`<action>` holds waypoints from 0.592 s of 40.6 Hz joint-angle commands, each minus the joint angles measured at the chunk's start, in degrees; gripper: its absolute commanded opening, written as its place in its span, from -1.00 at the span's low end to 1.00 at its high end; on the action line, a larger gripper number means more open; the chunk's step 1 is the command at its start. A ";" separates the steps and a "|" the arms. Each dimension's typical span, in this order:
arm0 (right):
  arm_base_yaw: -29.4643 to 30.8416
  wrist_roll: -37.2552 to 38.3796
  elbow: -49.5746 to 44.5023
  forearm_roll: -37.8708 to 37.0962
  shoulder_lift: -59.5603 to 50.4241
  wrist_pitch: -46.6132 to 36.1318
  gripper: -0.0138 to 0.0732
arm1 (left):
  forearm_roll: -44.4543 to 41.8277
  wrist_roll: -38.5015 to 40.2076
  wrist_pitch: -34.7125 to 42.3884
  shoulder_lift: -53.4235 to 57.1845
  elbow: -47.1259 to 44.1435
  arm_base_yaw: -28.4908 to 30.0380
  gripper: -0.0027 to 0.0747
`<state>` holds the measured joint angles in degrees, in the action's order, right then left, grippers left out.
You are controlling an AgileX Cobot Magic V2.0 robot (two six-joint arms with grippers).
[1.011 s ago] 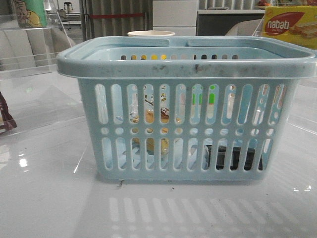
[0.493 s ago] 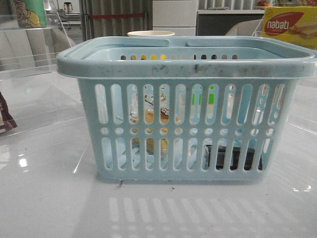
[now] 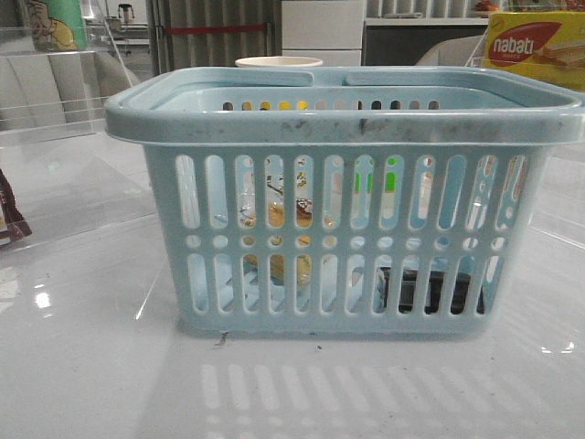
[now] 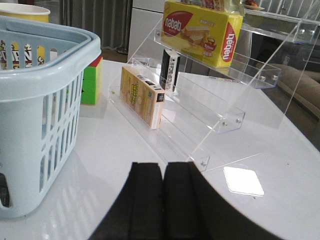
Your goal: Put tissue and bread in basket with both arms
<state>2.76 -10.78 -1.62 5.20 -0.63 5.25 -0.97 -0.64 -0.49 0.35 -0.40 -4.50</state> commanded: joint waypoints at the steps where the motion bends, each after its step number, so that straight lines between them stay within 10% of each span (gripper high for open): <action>1: 0.31 -0.31 -0.09 -0.16 -1.02 -5.59 -0.63 | 0.53 0.64 4.90 0.95 0.03 0.06 -0.70; 24: 0.31 10.09 -0.09 -5.98 -1.07 -5.64 -0.63 | 0.53 0.64 4.90 0.95 0.03 0.06 -0.70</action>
<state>2.76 -3.98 -1.62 2.31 -0.63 4.91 -0.97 -0.51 -0.49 0.35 -0.40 -4.50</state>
